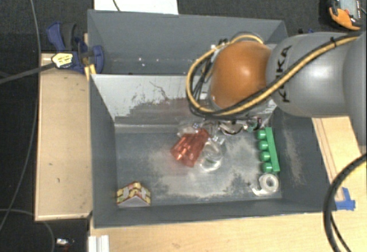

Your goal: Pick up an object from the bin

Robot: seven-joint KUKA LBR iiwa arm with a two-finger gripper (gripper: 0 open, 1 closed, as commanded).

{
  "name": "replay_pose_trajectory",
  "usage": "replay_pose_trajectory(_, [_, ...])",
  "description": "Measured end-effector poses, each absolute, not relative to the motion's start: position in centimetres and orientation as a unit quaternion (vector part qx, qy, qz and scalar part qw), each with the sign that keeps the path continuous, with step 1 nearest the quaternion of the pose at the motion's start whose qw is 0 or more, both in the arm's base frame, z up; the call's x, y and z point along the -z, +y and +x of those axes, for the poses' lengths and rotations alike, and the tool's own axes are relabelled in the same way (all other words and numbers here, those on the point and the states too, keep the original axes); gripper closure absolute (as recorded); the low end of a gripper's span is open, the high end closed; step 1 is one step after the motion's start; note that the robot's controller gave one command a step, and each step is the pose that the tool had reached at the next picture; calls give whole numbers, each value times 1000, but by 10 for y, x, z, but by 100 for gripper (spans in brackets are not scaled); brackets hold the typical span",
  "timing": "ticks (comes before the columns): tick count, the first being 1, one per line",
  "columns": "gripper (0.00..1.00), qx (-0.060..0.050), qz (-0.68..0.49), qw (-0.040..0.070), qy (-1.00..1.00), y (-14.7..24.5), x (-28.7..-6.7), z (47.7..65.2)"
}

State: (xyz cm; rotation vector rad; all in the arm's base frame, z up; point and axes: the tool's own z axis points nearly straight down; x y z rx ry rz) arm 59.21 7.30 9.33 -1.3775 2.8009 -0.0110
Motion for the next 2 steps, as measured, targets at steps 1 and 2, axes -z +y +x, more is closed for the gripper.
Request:
replay_pose_trajectory(1, [100, 3, -441, 11, 898, 74, -125, 592])
replay_pose_trajectory(2, [100, 3, -439, 11, 898, 74, -154, 592])
